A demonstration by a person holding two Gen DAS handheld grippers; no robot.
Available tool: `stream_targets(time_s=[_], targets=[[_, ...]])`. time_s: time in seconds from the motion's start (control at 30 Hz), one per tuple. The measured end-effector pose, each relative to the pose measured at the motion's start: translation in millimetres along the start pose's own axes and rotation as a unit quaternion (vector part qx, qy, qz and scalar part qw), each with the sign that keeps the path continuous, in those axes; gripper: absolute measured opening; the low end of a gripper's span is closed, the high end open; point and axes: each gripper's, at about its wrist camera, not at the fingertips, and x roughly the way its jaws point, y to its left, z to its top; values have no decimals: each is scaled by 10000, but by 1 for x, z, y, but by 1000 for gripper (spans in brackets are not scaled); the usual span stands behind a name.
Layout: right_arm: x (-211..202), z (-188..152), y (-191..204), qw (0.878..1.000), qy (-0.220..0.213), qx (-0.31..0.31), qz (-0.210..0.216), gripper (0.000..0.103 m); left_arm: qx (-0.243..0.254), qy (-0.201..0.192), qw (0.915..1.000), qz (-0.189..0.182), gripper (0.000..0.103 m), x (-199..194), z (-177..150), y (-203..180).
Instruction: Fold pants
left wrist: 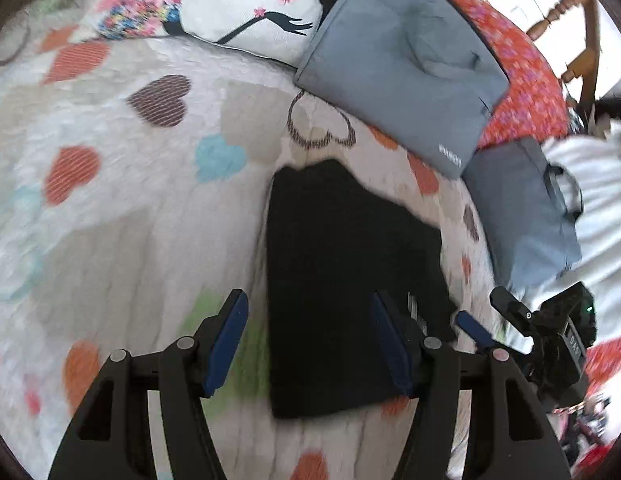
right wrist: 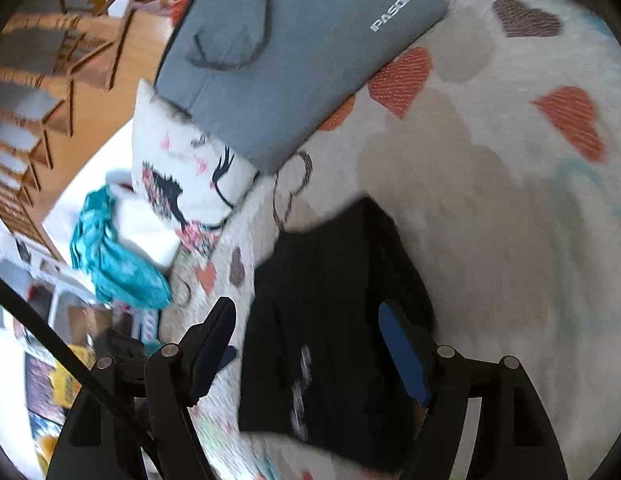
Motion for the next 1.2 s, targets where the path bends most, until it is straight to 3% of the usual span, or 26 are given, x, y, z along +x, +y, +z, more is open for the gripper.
stream_targets(time_s=[0.13, 0.27, 0.43, 0.53, 0.67, 0.7, 0.8, 1.0, 1.2], targets=[[-27, -49, -4, 9995, -22, -144, -265, 79, 314, -188, 9991, 226, 62, -37, -52, -12], [-49, -96, -10, 9986, -49, -125, -509, 79, 696, -613, 9936, 639, 63, -68, -95, -33], [-73, -132, -5, 9958, -196, -298, -839, 80, 944, -1096, 9851, 931, 63, -102, -123, -55], [-81, -142, 8, 9943, -244, -461, -932, 80, 1237, -1581, 9717, 1245, 66, -124, -135, -72], [-92, -154, 29, 9912, -392, -759, -1011, 82, 1409, -2470, 9400, 1885, 94, -156, -151, -89], [-96, -157, 36, 9897, -432, -887, -1040, 82, 1419, -2683, 9317, 1993, 96, -164, -155, -92], [-102, -164, 48, 9855, -528, -1153, -1125, 83, 1387, -2951, 9221, 2085, 98, -181, -158, -98], [-108, -176, 64, 9761, -734, -1503, -1389, 84, 1067, -3091, 9190, 2203, 100, -196, -164, -97], [-104, -182, 74, 9668, -739, -1820, -1635, 86, 1210, -2509, 9339, 2239, 101, -170, -163, -95]])
